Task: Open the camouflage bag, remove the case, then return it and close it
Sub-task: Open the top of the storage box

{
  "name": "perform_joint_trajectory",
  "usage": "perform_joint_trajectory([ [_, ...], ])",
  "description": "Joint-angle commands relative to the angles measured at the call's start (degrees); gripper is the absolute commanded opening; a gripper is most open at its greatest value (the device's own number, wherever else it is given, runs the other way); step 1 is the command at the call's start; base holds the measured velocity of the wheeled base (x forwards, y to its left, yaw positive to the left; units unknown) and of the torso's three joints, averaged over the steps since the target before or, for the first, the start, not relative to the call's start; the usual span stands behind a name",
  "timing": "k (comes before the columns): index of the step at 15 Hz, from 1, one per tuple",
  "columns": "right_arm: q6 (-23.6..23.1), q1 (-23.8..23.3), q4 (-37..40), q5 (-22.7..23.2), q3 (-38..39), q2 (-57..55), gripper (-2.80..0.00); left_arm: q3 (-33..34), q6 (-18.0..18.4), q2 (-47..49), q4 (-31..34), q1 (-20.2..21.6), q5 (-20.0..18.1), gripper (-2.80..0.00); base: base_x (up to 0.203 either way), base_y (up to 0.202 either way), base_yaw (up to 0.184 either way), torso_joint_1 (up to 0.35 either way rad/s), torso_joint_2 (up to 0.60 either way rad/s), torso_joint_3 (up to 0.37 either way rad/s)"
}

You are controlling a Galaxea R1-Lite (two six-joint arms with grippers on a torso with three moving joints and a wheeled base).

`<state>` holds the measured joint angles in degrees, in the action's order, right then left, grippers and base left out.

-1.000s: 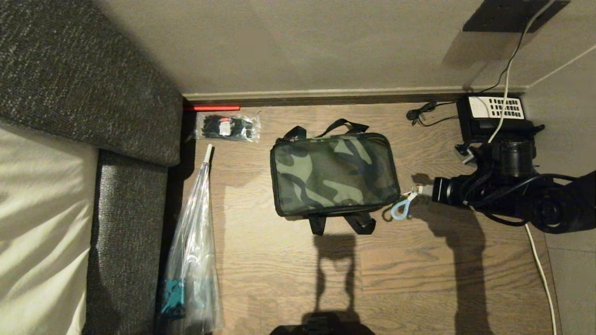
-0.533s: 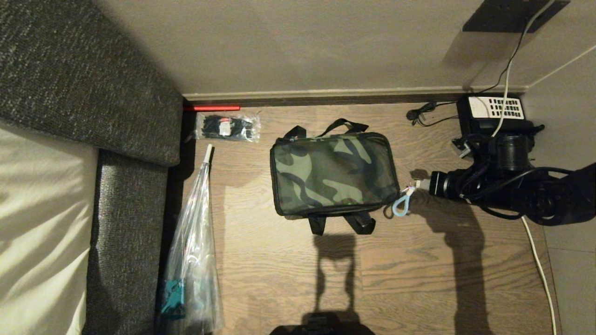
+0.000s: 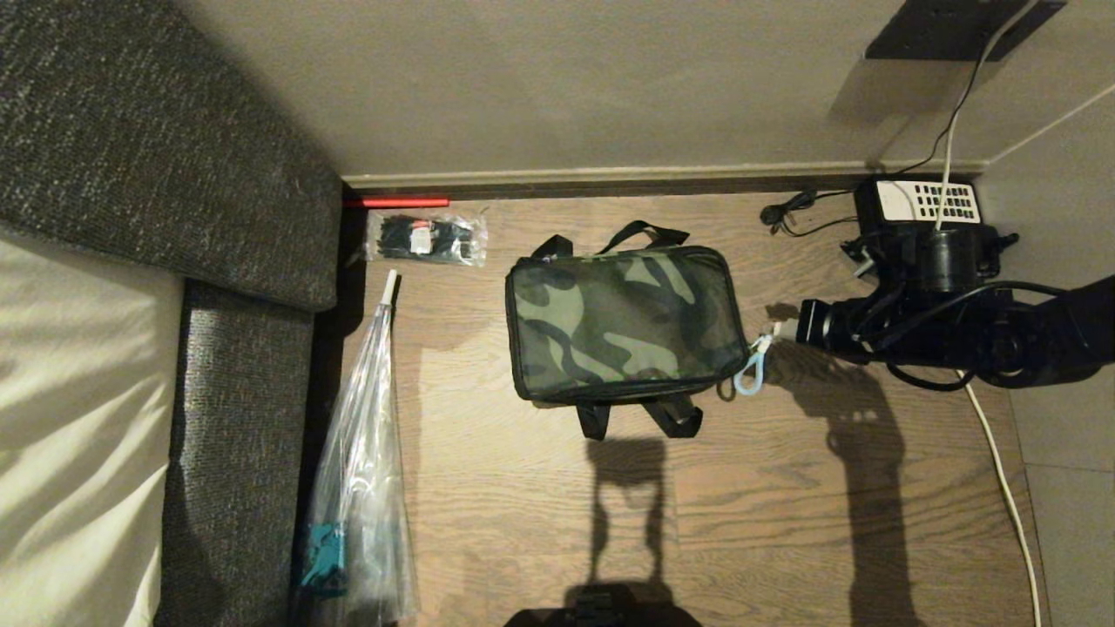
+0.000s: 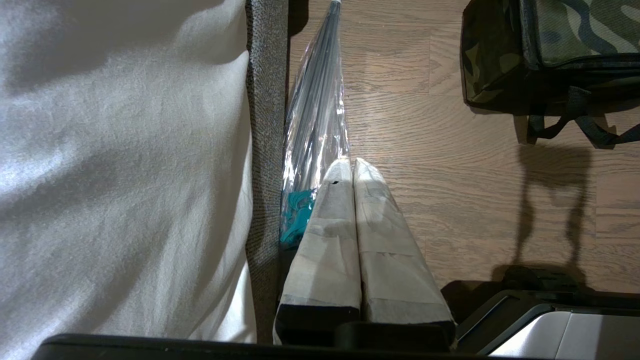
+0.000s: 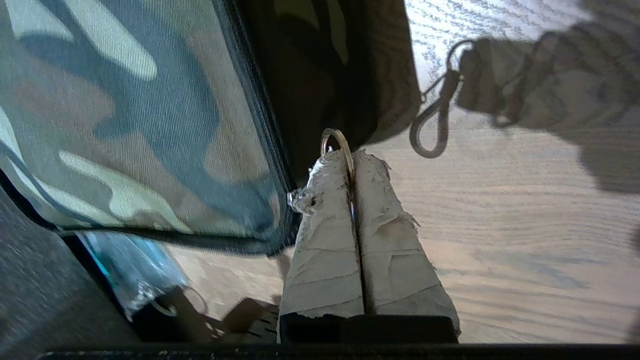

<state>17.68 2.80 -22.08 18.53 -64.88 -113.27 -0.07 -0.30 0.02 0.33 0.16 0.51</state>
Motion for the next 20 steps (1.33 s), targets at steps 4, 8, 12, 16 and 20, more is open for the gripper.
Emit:
perform_joint_trajectory([
  [4, 1.05, 1.11, 5.27, 0.24, -6.07, -0.95, -2.80, 0.07, -0.05, -0.11, 0.02, 0.02, 0.02, -2.80, 0.000, 0.000, 0.000, 0.000, 0.00, 0.000],
  [8, 3.26, 1.94, 9.70, 0.32, -10.15, -1.71, -2.80, -0.01, -0.05, -0.11, 0.02, 0.02, 0.02, -2.80, 0.000, 0.000, 0.000, 0.000, 0.00, 0.000],
  [12, 6.84, 2.50, 15.76, 0.71, -15.87, -2.25, -2.80, 0.07, -0.13, -0.11, 0.02, -0.07, 0.02, -2.80, 0.000, 0.000, 0.000, 0.000, 0.00, 0.000],
  [16, 8.59, 3.46, 18.82, 0.89, -18.67, -3.07, -2.80, -0.01, -0.13, -0.11, 0.02, -0.07, 0.02, -2.80, 0.000, 0.000, 0.000, 0.000, 0.00, 0.000],
  [20, 8.59, 3.97, 18.74, 0.63, -19.23, -4.07, -2.80, 0.03, -0.13, -0.11, 0.02, -0.02, 0.02, -2.80, 0.000, 0.000, 0.000, 0.000, 0.00, 0.000],
])
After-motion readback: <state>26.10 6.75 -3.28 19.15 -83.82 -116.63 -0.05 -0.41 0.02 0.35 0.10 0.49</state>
